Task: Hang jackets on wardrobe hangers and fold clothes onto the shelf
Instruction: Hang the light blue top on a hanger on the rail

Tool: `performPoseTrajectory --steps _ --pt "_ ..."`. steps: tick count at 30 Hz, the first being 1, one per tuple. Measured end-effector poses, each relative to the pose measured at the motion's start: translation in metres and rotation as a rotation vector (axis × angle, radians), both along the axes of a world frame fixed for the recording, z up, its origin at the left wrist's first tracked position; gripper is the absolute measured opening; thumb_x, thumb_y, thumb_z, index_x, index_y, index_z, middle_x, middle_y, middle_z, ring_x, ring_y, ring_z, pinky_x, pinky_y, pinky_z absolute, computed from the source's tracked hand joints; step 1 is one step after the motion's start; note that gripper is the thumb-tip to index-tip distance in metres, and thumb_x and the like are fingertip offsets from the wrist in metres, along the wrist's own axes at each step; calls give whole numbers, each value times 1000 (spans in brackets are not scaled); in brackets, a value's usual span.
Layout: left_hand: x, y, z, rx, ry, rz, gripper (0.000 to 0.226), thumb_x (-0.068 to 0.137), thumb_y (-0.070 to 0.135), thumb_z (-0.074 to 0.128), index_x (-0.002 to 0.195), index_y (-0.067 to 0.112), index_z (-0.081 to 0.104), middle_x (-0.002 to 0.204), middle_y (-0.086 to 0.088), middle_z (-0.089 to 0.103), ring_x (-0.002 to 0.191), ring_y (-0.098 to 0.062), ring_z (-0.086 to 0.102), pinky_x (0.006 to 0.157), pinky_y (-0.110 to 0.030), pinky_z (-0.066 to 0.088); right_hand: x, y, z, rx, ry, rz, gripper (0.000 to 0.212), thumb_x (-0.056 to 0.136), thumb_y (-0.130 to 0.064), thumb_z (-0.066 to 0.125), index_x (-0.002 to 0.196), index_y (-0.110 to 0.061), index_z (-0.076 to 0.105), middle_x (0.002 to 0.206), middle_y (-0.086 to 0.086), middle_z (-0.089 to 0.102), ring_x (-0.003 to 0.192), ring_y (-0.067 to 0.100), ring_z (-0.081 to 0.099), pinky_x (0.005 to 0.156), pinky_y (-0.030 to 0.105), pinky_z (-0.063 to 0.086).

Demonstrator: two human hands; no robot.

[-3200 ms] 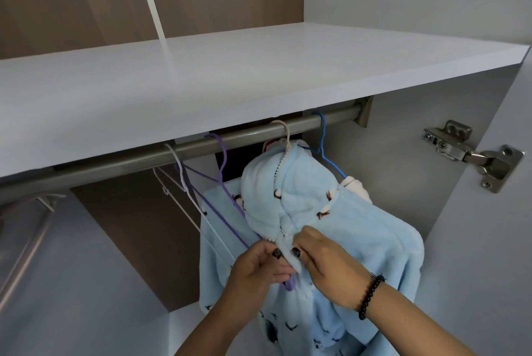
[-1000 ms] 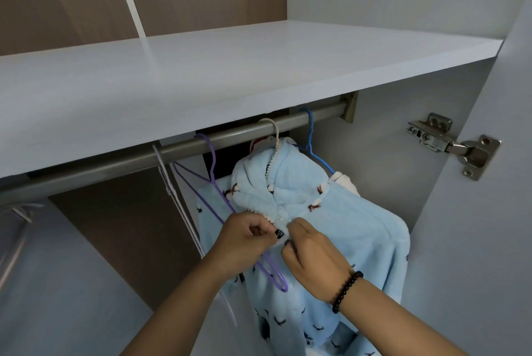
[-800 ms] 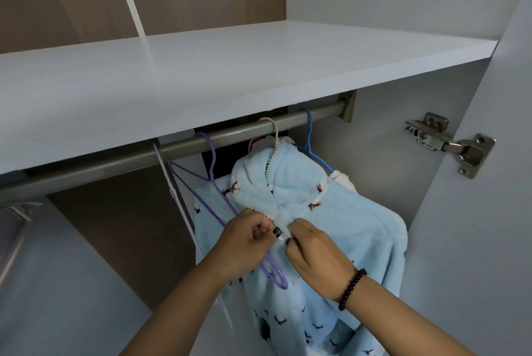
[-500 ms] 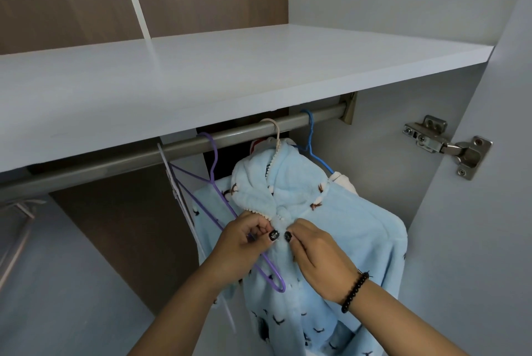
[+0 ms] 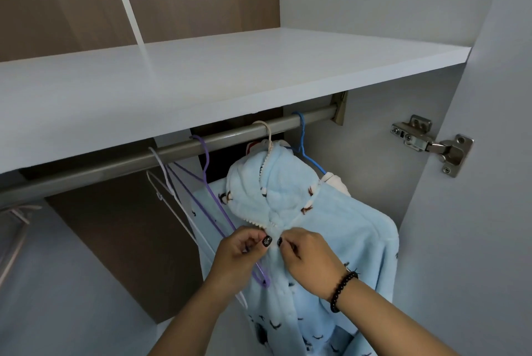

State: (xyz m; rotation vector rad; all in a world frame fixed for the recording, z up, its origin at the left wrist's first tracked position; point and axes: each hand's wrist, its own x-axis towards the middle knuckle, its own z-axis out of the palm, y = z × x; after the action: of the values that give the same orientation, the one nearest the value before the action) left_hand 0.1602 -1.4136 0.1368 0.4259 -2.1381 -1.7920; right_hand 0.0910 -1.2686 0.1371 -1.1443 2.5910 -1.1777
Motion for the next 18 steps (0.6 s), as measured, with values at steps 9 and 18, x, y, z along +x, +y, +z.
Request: performPoseTrajectory --steps 9,18 --pt "1 -8 4 -2 -53 254 12 87 6 66 88 17 71 84 -1 69 76 -10 61 67 -18 47 -27 16 34 -177 62 -181 17 89 -10 54 79 -18 66 77 -9 63 69 5 57 63 8 39" --pt "-53 -11 50 -240 50 46 30 86 0 62 102 25 55 115 3 65 105 -9 63 89 -24 50 -111 -9 83 -9 250 -7 53 77 14 47 122 -10 59 128 7 54 121 20 49 99 16 34"
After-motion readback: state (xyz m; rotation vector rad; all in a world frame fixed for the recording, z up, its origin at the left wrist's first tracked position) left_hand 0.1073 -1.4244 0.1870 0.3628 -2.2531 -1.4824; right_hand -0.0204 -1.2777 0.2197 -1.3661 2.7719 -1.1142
